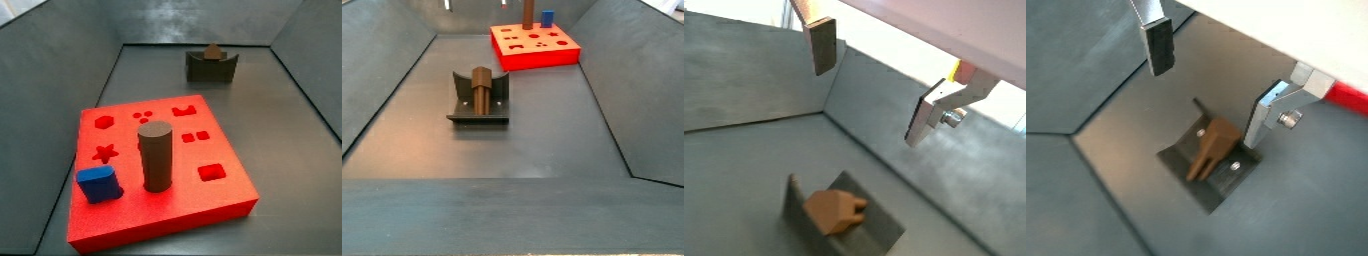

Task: Pick up the 3 prong object. Move up. Place the 3 prong object on the fixture. Regrasp the 3 prong object. Move to above the board. Insert the 3 prong object.
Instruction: Regrasp the 3 prong object.

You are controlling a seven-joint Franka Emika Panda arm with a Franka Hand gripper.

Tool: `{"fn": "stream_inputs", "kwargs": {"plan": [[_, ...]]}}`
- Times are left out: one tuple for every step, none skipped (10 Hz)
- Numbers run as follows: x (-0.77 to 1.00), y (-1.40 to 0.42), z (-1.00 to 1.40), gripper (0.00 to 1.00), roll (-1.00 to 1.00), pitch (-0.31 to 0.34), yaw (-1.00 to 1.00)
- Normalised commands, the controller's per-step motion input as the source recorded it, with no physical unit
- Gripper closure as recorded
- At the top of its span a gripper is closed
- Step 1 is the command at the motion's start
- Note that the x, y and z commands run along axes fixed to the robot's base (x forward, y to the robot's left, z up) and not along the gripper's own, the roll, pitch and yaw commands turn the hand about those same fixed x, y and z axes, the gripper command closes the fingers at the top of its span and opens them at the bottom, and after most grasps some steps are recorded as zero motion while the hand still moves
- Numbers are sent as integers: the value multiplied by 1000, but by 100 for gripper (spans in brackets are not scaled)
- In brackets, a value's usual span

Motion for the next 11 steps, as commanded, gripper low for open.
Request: {"fn": "stream_inputs", "kwargs": {"plan": [[44,-27,-5,0,1000,31,33],[63,-29,-11,0,1000,56,42],[75,-34,-14,0,1000,82,50],[89,-37,-14,0,987,127,74],[94,-41,-13,0,855,135,82],[97,-40,-16,0,597,142,106],[97,-42,-17,0,408,136,126],[93,-31,-10,0,254,123,144],[33,78,-1000,0,217,14,104],[33,77,-1000,0,205,-8,107],[42,69,-1000,0,176,-35,101]]}}
